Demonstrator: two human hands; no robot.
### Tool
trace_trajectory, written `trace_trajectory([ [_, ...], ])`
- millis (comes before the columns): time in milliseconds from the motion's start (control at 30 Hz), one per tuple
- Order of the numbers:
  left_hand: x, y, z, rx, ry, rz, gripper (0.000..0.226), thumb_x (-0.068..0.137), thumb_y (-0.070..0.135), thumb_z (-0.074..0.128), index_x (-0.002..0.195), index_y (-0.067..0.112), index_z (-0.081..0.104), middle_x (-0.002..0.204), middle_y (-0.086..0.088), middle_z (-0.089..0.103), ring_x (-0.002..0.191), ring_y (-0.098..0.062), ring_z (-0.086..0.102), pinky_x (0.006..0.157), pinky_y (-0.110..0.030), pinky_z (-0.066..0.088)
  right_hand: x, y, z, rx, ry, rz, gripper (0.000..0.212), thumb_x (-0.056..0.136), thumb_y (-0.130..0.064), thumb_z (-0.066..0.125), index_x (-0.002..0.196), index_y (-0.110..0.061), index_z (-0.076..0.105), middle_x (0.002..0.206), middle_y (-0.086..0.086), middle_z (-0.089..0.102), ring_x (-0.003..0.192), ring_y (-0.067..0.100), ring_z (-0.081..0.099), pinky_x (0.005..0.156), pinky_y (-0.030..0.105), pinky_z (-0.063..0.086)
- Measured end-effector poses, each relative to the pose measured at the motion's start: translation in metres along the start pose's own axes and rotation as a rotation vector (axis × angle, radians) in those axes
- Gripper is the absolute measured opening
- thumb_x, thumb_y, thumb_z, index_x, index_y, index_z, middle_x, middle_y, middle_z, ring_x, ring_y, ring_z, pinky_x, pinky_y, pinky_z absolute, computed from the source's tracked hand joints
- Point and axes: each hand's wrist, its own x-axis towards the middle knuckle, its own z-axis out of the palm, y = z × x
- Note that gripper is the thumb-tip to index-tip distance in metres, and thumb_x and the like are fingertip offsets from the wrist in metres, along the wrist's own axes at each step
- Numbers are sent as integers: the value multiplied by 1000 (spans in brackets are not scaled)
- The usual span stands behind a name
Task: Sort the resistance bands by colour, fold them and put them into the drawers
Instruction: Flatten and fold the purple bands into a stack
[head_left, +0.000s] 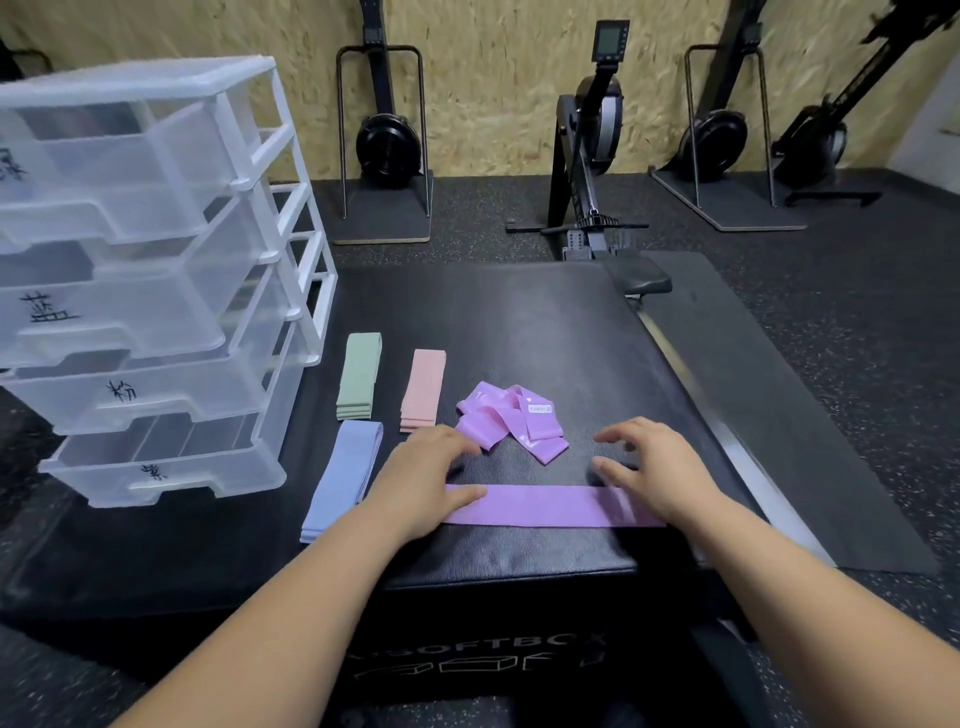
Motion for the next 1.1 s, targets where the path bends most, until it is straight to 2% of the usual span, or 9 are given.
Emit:
trace_trajectory([
  [100,22,12,3,48,-37,19,59,83,58,79,135,35,62,136,12,58,129,-16,50,112,-39,41,33,-25,7,21,-64,61,32,88,-47,79,118,-36,72,112,-14,70,96,14,66,89,35,54],
  [267,48,25,12,131,-39,21,68,79,64,77,139,38,58,146,13,52,134,-19,47,114,-42,38,76,-56,28,1,-190,166,45,88,-47,78,129,-31,68,121,-2,69,110,24,66,89,34,53],
  [367,53,28,20,200,-85,10,74,79,62,78,144,34,55,150,9,45,138,-19,42,117,-40,34,78,-65,43,-138,-195,155,31,89,-45,75,117,-34,68,113,-2,58,113,26,58,82,36,52],
  [433,55,28,25,214,-125,11,76,79,67,74,143,32,55,148,7,45,136,-21,44,116,-42,35,76,-63,49,-188,-163,135,21,91,-45,73,109,-35,69,105,-3,50,112,26,54,79,36,52],
  [533,57,25,28,179,-144,0,71,81,73,67,138,32,58,143,8,47,131,-21,47,112,-43,38,77,-57,48,-154,-108,129,23,96,-53,67,107,-34,73,104,-2,56,106,26,60,74,34,47],
  [700,61,24,24,100,-107,-19,65,86,71,66,138,33,59,143,11,51,131,-19,48,112,-39,37,85,-46,27,-144,-17,143,20,100,-46,63,108,-33,75,100,0,56,95,29,65,68,34,42],
  [800,60,26,19,57,-78,-34,63,89,68,66,140,34,58,148,10,50,137,-17,44,116,-38,34,96,-43,5,-147,67,175,18,100,-44,60,105,-33,73,95,0,72,90,30,68,64,33,44],
  [967,60,30,11,-1,-22,-58,57,90,69,63,136,36,61,141,9,53,135,-20,45,114,-41,38,110,-47,-41,-28,192,195,14,98,-40,59,93,-33,70,71,-10,74,70,23,72,69,38,61],
  [1100,60,37,-1,-24,12,-77,56,94,63,64,141,32,59,144,9,51,138,-18,41,117,-39,35,116,-59,-80,61,323,176,13,97,-36,60,93,-34,73,77,-11,76,72,19,74,80,40,61],
])
